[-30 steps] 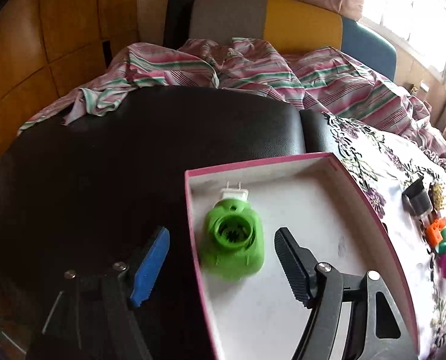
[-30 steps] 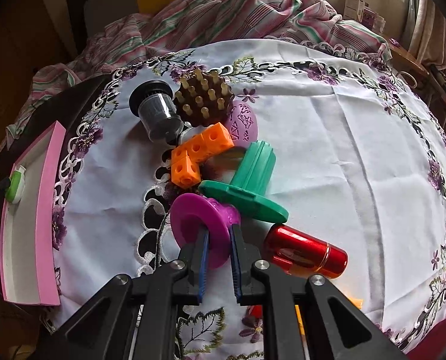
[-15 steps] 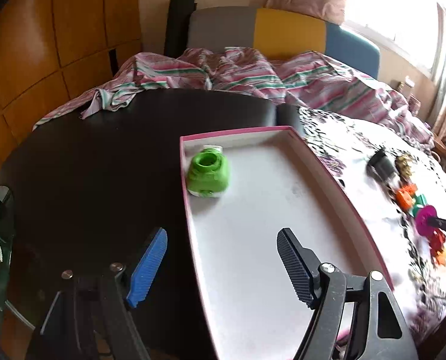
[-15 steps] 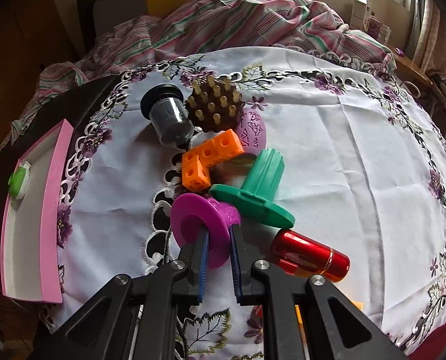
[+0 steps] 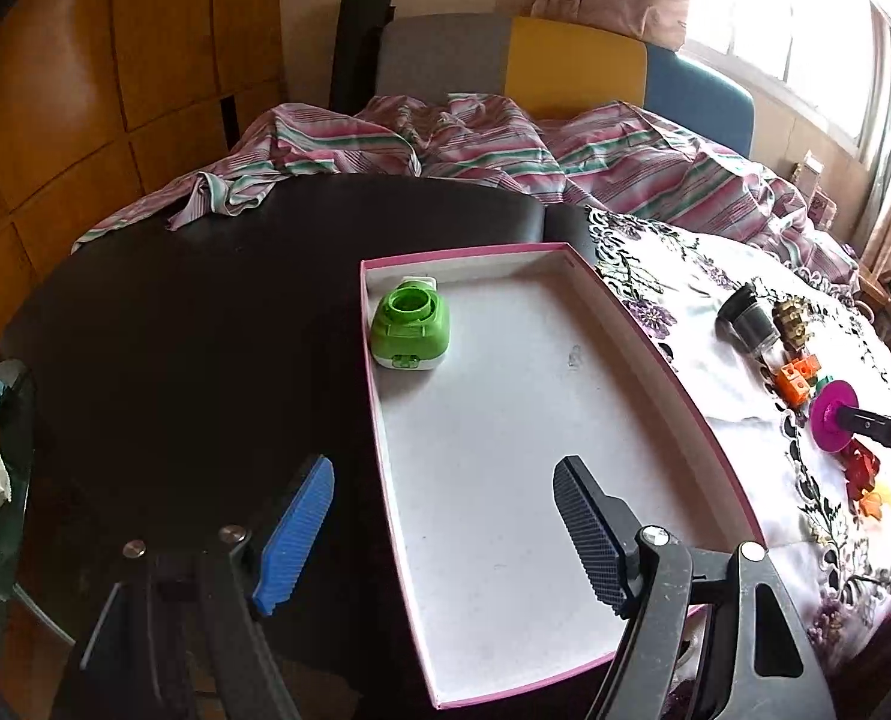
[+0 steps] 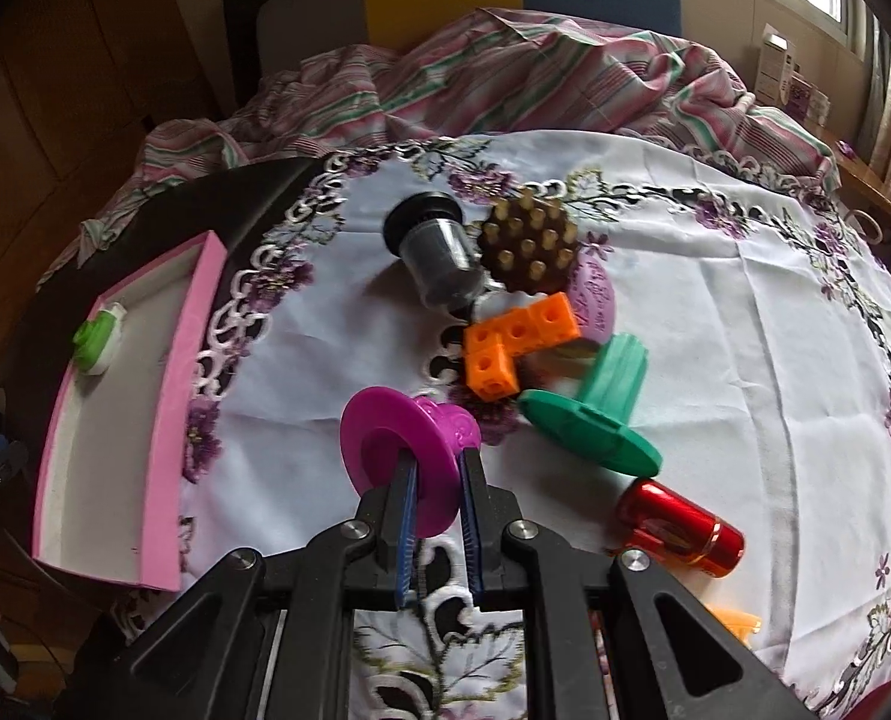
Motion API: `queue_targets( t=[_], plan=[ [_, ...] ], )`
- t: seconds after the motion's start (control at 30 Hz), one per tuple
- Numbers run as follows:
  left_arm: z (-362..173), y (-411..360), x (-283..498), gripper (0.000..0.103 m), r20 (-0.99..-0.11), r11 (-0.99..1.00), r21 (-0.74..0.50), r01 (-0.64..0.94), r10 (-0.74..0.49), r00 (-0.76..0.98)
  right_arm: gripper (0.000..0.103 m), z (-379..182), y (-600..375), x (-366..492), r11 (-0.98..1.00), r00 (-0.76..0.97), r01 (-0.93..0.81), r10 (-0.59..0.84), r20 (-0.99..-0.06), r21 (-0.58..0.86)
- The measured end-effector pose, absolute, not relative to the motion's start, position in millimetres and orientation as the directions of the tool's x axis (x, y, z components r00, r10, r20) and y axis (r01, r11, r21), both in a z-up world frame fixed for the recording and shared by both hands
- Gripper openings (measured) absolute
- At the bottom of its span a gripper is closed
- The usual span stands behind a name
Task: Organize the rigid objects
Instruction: 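Grasp the magenta cup with the right tool and carry it to the tray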
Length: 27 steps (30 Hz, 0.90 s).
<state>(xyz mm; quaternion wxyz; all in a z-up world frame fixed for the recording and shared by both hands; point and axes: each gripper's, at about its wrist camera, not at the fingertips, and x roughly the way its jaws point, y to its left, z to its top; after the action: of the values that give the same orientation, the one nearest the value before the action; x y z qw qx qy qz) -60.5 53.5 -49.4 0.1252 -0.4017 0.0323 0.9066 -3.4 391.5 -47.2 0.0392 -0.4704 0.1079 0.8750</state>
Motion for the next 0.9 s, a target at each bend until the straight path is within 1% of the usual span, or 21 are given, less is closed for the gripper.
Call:
queue_targets(
  t=[0.4, 0.63, 0.9],
  plan=[
    [-51.7, 40.6, -57.3, 0.077, -0.744, -0.969, -0.059, -0.238, 0.202, -0.637, 0.012, -15.2, 308.6, -25.7, -0.978, -0.608, 0.029, -0.181, -0.773, 0.206],
    [-52.3, 34.1, -56.1, 0.077, -0.746, -0.972, -0.066, -0.225, 0.197, -0.636, 0.012, -19.3, 257.2, -37.2, -0.965, -0.583, 0.128, -0.26, -0.77, 0.229],
    [-53.9, 22.6, -57.2, 0.079, -0.746, -0.978, -0.075, -0.197, 0.186, -0.639, 0.012, -34.6, 204.2, -58.4, -0.944, -0.536, 0.202, -0.329, -0.778, 0.26]
  ],
)
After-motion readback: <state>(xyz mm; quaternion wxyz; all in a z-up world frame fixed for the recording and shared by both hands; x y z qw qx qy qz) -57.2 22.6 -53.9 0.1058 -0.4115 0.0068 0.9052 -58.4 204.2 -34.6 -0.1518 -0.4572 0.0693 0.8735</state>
